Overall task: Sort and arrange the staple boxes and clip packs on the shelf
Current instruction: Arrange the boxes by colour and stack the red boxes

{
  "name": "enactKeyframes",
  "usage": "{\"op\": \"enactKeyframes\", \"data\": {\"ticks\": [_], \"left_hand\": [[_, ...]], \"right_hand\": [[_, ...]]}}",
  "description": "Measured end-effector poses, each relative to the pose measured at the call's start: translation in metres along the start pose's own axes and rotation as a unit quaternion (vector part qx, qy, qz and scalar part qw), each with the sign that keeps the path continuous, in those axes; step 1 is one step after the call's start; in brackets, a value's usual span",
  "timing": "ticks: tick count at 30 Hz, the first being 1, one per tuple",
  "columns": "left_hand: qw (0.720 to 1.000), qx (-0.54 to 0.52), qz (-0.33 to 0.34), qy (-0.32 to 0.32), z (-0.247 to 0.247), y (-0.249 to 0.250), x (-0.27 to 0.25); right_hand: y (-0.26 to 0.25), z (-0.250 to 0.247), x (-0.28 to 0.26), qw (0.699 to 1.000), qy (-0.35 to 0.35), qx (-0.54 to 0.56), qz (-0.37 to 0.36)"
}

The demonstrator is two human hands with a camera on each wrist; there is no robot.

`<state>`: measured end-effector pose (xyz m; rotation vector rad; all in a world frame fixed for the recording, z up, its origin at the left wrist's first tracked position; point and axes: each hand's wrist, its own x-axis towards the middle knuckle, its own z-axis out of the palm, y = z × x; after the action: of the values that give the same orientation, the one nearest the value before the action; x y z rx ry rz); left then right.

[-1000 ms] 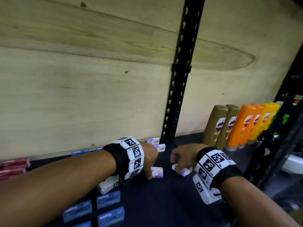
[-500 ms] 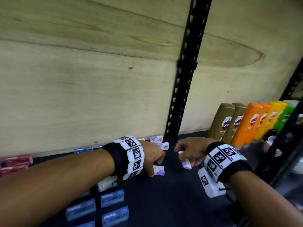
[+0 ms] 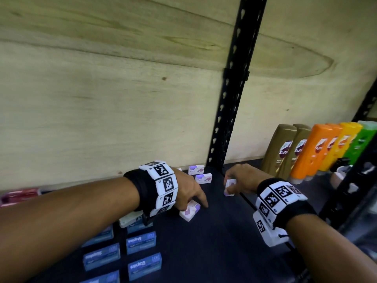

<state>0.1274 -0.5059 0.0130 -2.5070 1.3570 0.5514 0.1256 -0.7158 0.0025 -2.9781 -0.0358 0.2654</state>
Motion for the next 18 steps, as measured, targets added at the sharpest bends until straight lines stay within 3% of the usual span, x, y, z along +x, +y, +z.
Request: {"op": "enactKeyframes", "data": {"ticks": [5, 11, 15, 18], "left_hand": [[0.999, 0.022, 0.031, -0.020, -0.002, -0.001, 0.003], [1.000, -0.022, -0.003, 0.004, 0.001, -0.015, 0.003], [0.998, -0.045, -0.032, 0.005, 0.002, -0.030, -0.006], [0.996, -0.036, -0.069, 0.041, 0.004, -0.037, -0.009]], "right_hand": [[-0.002, -0.005, -0.006, 0.999, -0.019, -0.048, -0.015], [-0.008, -0.003, -0.004, 0.998, -0.009, 0.040, -0.043], [-0.012, 0.004, 0.003, 0.997, -0.028, 0.044, -0.059], [-0.011, 0.009, 0.008, 0.997, -0.032, 0.034, -0.059]]}}
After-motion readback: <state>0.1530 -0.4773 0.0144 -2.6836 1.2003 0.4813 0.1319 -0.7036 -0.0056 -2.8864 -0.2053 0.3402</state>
